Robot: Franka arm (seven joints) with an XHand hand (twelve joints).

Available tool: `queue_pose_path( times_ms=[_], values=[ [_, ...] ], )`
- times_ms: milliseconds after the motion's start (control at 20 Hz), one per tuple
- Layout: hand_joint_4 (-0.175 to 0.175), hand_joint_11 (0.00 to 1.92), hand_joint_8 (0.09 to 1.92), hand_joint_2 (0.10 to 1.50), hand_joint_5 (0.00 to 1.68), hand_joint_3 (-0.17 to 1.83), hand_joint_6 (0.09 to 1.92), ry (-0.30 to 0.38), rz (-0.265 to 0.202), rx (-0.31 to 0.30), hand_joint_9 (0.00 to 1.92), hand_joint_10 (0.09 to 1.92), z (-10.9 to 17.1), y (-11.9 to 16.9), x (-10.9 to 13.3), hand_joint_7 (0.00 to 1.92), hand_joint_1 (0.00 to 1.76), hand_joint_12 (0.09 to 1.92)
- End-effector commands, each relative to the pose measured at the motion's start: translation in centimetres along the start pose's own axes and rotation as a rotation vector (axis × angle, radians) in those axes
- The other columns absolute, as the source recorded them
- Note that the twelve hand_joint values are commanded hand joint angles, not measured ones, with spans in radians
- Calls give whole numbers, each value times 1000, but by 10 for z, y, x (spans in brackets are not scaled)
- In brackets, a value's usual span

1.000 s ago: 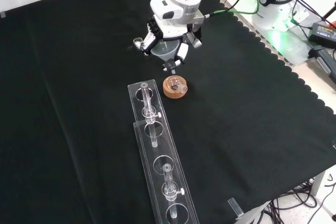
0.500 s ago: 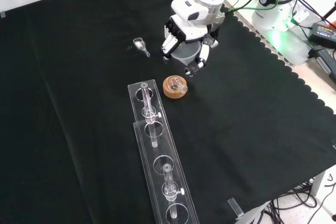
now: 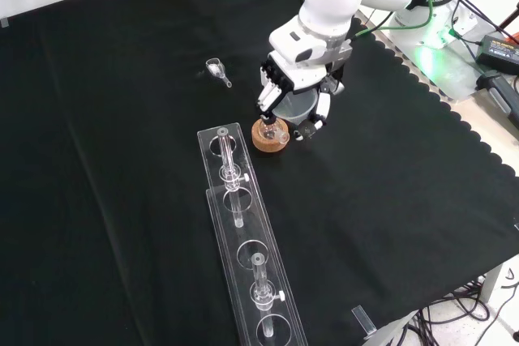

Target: Place the funnel on the round-bottom flask.

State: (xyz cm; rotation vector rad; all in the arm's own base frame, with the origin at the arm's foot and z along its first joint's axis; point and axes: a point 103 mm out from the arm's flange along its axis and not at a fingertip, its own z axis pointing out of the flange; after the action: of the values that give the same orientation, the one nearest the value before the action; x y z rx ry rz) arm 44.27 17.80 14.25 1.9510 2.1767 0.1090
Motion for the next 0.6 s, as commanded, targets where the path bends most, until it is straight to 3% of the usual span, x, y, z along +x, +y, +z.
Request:
queue_pose_path(
  times_ms=[50, 600],
  values=[
    [-175, 1920, 1367, 690, 1125, 732, 962, -60, 8, 30, 1873, 1261, 21, 11, 1, 1369, 1181, 1494],
    [-175, 1920, 1367, 688, 1126, 734, 962, -102, 37, 21, 1874, 1263, 19, 19, -25, 1369, 1181, 1495]
  ],
)
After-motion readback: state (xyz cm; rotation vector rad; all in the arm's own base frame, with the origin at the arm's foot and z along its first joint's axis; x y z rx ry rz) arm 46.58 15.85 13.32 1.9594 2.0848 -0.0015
